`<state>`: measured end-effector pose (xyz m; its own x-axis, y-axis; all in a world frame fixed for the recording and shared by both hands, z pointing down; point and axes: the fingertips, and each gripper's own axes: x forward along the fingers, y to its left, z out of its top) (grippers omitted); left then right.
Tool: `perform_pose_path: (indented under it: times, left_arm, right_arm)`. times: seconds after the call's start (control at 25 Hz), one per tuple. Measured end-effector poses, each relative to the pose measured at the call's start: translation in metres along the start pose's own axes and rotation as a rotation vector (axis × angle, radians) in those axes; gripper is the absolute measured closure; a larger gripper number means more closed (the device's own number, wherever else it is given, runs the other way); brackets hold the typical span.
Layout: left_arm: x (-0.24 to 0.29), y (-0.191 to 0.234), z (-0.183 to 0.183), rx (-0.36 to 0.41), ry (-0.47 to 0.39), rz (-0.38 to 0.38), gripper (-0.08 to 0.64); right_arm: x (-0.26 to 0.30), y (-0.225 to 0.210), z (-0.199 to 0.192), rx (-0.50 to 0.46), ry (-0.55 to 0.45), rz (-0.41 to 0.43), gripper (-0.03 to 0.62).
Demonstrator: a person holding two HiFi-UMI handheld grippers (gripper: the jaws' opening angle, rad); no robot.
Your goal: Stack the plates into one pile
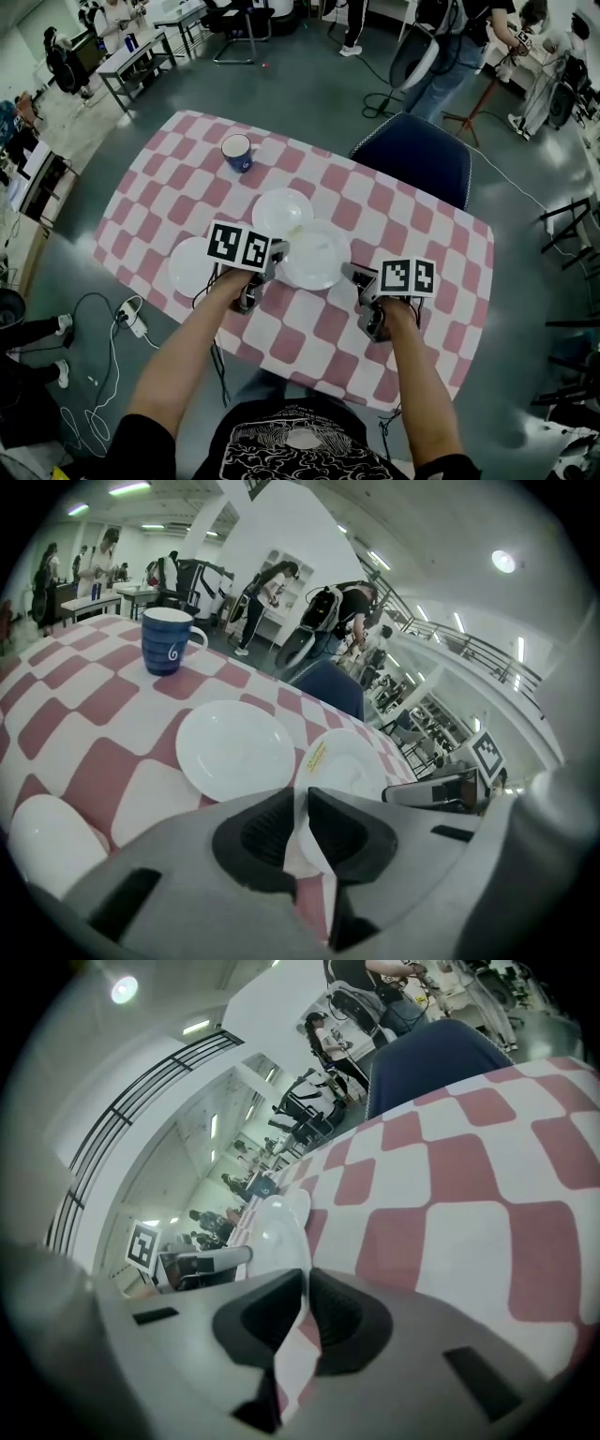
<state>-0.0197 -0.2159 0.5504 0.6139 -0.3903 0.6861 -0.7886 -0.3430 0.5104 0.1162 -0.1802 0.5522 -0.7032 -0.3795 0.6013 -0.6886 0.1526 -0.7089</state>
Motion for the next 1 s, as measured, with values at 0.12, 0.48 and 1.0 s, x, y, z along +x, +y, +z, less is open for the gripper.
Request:
perform_pose_path:
  times: [0.12,0.48,1.0]
  left_arm:
    - [-0.010,0.017,0.007,-0.002,-0.005,0.009,0.508]
    - [-0.025,0.064,0.031,0.005,-0.006,0.008,0.508]
    - [-0.005,0.108,0.062,0.048,0.021,-0.009,0.506]
  right_arm:
    - [0.015,0.013,0.005,-0.003,-0.001,0.004,0.558]
    - [0.061,0.037,0.023,0.026,-0.023,-0.003,0.558]
    - [0.104,0.033,0.047,0.092,-0.094,-0.078,0.557]
